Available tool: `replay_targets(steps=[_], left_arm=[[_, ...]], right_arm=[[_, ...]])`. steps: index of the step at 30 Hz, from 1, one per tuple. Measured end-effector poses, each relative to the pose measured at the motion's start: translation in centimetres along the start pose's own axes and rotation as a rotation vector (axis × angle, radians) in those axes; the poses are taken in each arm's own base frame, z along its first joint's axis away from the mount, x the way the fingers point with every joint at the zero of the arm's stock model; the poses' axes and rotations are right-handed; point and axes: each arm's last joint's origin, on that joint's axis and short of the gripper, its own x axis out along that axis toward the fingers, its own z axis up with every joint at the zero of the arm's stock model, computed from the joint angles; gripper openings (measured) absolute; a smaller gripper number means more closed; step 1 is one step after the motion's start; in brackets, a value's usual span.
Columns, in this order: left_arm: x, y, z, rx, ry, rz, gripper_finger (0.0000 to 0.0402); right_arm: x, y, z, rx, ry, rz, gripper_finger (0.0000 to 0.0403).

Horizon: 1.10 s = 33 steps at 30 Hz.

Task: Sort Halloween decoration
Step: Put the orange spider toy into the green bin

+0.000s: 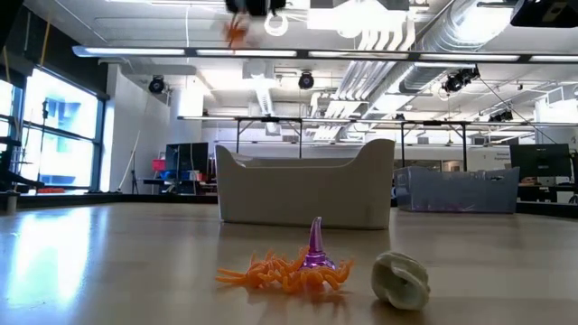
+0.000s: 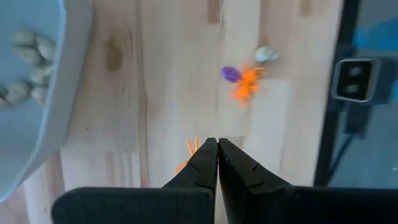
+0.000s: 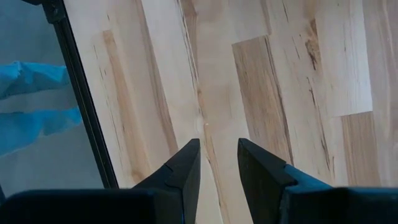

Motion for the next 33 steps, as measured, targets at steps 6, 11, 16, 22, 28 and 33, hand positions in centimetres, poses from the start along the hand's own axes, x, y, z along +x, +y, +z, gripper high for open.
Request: replay_targets(steps=[6,11,16,22,28,33], left_arm=[[-5.1,-0.6,0.5,-0.001,-0.094,-0.042,0.0000],[-8.4,-0.3,-2.2,-0.034,-0.022,0.031,0.0000],[-12.4,-0.8,-5.1,-0.074,-0.085,-0.034,0.0000],[-18.2,-1.7,-9.9,-0.148,-0.210,-0.100,0.0000],[-21.8,-2.3,-15.2,-0.257,-0.321,-0.134,0.0000],[-20.3,-3.0,-18.9,-0.302,-0.227,-0.118,0.0000]], right_arm=[[0.0,0.0,0.0,-0.006,0.000,0.000,0.0100],[0.0,0.0,0.0,-0.006,-0.001,0.001,0.0100],[0.0,-0.1,0.3,0.003,-0.020,-0.005,0.0100],[0.0,-0.8,1.3,0.050,-0.049,-0.010,0.0100],[0.0,-1.3,2.3,0.084,-0.093,-0.006,0.0100],[0.0,-1.5,2.9,0.102,-0.134,-0.002,0.0100]])
